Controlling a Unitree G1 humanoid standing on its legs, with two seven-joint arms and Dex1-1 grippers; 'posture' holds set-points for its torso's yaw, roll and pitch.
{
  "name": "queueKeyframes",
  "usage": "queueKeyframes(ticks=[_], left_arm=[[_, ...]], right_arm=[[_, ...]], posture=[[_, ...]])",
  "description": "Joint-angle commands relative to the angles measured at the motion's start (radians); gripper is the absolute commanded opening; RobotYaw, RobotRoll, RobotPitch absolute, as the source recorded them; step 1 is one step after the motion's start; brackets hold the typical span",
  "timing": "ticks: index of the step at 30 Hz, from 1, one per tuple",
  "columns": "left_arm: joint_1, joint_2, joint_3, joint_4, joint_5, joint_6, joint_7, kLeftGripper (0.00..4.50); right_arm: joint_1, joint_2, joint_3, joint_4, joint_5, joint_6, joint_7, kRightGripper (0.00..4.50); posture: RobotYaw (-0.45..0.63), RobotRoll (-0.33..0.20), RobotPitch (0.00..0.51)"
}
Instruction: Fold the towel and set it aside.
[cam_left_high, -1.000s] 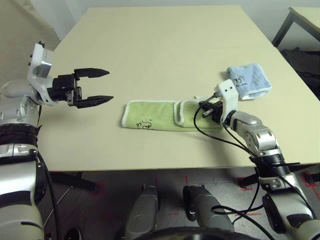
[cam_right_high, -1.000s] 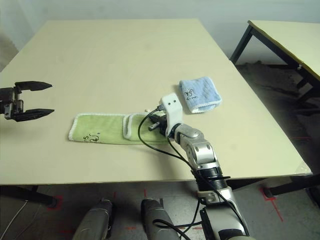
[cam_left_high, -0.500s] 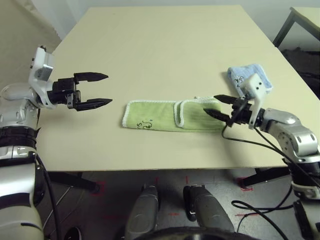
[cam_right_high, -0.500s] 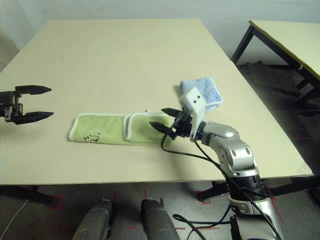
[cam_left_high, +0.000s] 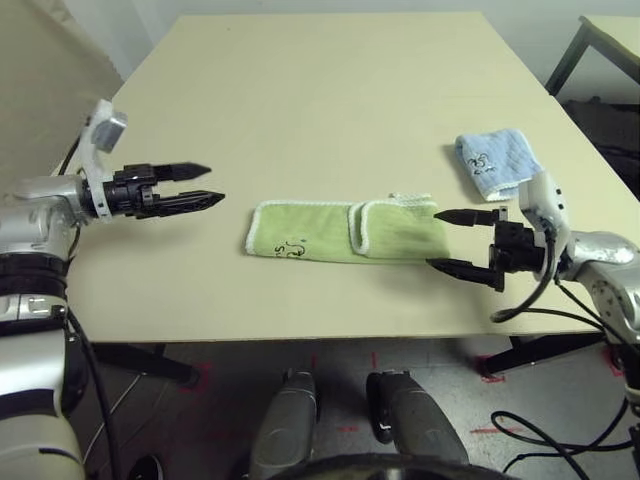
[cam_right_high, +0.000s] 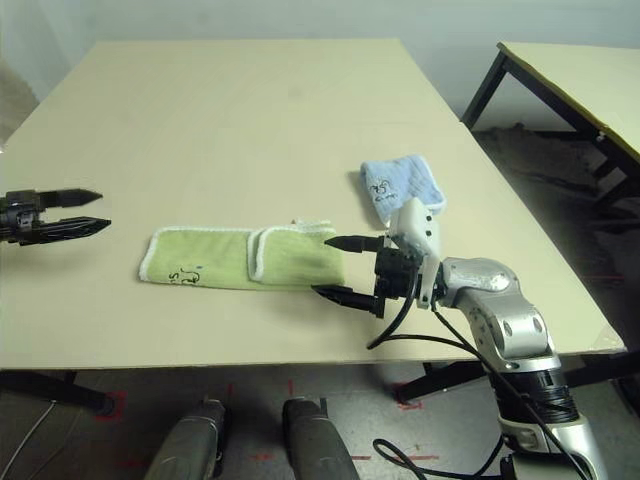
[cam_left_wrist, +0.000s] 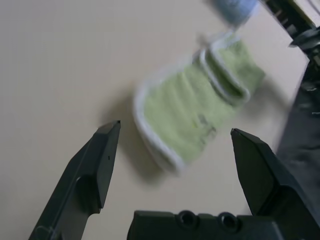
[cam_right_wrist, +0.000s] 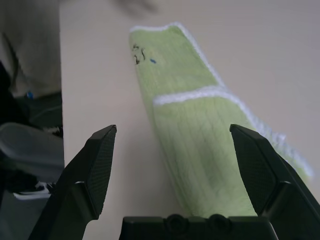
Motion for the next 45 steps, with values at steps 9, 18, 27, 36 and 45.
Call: queueKeyframes(ticks=[9, 18, 27, 36, 45], left_arm=[[-0.189, -0.103, -0.224, 0.153, 0.036, 0.492, 0.121, 4.5], [-0.273, -0.23, -0.143, 0.396, 0.063, 0.502, 0.261, 4.5], [-0.331, -0.352, -0.015, 0.554, 0.088, 0.411, 0.364, 4.5], [-0.311, -0.361, -0.223, 0.471, 0.117, 0.467, 0.182, 3.59], [-0.32, -0.287, -0.326, 0.454, 0.12, 0.464, 0.042, 0.47]], right_arm=[[0.034, 0.002, -0.019, -0.1, 0.026, 0.051, -0.06, 4.44], [0.061, -0.008, -0.043, -0.158, 0.052, 0.095, -0.099, 4.44], [0.054, -0.003, -0.036, -0.172, 0.061, 0.115, -0.113, 4.44], [0.06, -0.008, -0.049, -0.194, 0.075, 0.14, -0.139, 4.5], [0.057, -0.009, -0.04, -0.196, 0.077, 0.143, -0.133, 4.5]], posture=[[-0.04, 0.0, 0.116], [-0.05, 0.0, 0.13], [-0.05, 0.0, 0.136], [-0.06, 0.0, 0.138], [-0.05, 0.0, 0.139]])
